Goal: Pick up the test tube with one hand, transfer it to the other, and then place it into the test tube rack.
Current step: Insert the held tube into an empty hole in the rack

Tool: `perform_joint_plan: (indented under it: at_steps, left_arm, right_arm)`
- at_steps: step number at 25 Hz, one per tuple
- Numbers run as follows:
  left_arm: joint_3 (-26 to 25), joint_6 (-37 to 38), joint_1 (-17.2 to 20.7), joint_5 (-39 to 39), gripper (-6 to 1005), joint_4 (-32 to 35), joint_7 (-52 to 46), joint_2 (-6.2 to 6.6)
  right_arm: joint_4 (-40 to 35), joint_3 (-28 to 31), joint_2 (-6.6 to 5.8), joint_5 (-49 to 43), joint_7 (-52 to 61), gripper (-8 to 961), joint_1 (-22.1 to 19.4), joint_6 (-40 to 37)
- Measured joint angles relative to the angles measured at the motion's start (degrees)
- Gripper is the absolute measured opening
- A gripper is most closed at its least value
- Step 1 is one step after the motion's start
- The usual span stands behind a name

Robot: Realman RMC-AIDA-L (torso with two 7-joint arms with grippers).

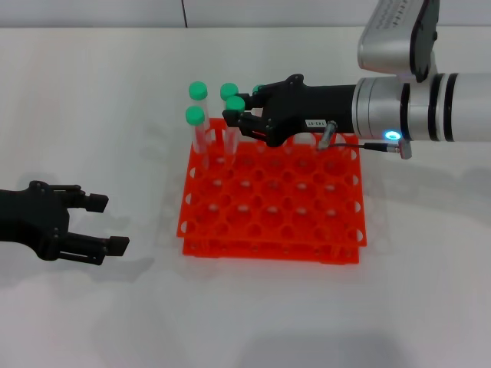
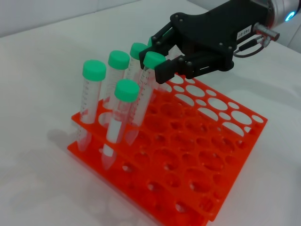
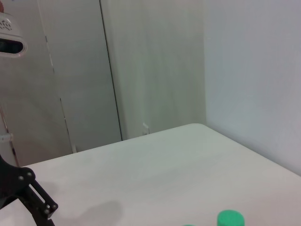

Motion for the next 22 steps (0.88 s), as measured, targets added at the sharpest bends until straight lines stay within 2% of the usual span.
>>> perform_joint_plan:
  at_steps: [22]
  left_arm:
    - [0.00, -0.24, -0.05, 0.00, 894, 0.01, 0.00, 0.07]
  right_arm:
    - [-0.14, 0.00, -0.09, 0.13, -0.17, 299, 0.13, 0.02]
